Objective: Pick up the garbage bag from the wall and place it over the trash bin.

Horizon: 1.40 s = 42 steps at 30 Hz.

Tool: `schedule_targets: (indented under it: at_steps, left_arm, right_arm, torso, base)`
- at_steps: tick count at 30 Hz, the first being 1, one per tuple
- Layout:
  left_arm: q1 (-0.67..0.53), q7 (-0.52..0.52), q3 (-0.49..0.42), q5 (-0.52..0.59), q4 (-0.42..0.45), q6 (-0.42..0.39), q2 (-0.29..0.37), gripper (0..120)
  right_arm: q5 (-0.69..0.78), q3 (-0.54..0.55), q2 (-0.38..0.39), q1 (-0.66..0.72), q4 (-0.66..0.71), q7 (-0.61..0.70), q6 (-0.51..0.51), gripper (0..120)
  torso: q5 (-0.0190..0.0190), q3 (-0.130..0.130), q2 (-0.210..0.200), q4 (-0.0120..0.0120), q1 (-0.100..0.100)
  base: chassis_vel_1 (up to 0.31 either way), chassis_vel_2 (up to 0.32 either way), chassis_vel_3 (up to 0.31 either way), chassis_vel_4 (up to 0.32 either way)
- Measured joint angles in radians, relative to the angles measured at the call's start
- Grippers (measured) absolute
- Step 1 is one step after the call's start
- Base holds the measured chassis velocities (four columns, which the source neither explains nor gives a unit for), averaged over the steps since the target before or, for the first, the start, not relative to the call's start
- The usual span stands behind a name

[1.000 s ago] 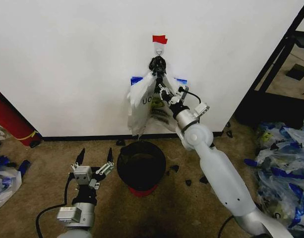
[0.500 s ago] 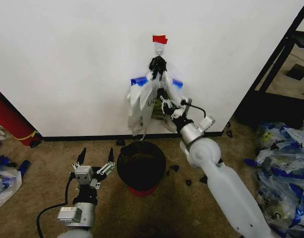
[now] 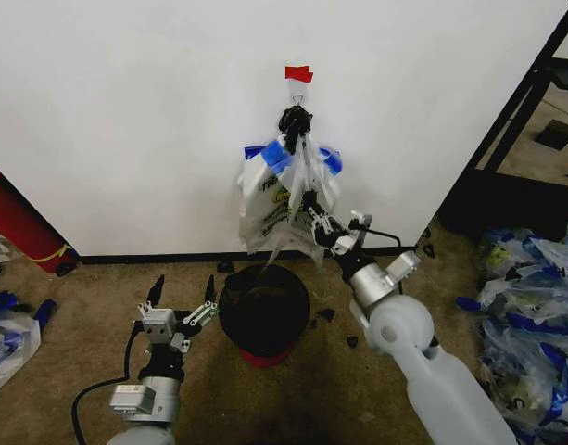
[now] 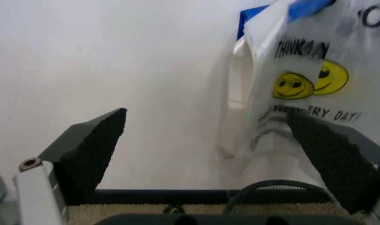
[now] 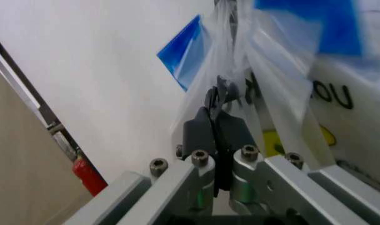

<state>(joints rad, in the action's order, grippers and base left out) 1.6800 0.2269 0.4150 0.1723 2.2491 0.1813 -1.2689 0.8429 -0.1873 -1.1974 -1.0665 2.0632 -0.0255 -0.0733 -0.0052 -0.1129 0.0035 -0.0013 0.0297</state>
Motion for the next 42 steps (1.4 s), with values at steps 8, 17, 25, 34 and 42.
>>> schedule_targets:
  at_steps: [8, 17, 25, 34, 42]
  left_arm:
    - [-0.004, -0.001, -0.01, 0.004, -0.002, 0.002, 0.006, 100]
    - [-0.012, -0.002, -0.029, 0.005, -0.003, 0.002, 0.01, 100]
    - [-0.009, -0.002, -0.038, 0.005, 0.004, 0.005, 0.014, 100]
    - [-0.006, -0.003, -0.039, 0.007, 0.012, 0.01, 0.02, 100]
    - [-0.009, -0.003, -0.036, 0.021, 0.02, 0.011, 0.03, 100]
  right_arm:
    - [-0.051, -0.049, 0.018, -0.124, 0.074, -0.016, 0.012, 0]
    - [-0.118, -0.093, 0.023, -0.277, 0.148, -0.037, 0.036, 0]
    - [-0.155, -0.129, 0.016, -0.381, 0.206, -0.055, 0.059, 0]
    - [-0.181, -0.147, -0.012, -0.447, 0.247, -0.06, 0.076, 0]
    - [-0.235, -0.143, -0.033, -0.505, 0.259, -0.061, 0.106, 0]
  torso:
    - [-0.0003, 0.0, 0.0, -0.0001, 0.0]
    - [0.0, 0.0, 0.0, 0.0, 0.0]
    - [0.0, 0.0, 0.0, 0.0, 0.0]
    - [0.0, 0.0, 0.0, 0.0001, 0.0]
    - [0.0, 0.0, 0.0, 0.0001, 0.0]
  base:
    - [0.0, 0.0, 0.0, 0.0]
    - [0.0, 0.0, 0.0, 0.0]
    - [0.0, 0.0, 0.0, 0.0]
    - [0.0, 0.0, 0.0, 0.0]
    - [0.0, 0.0, 0.0, 0.0]
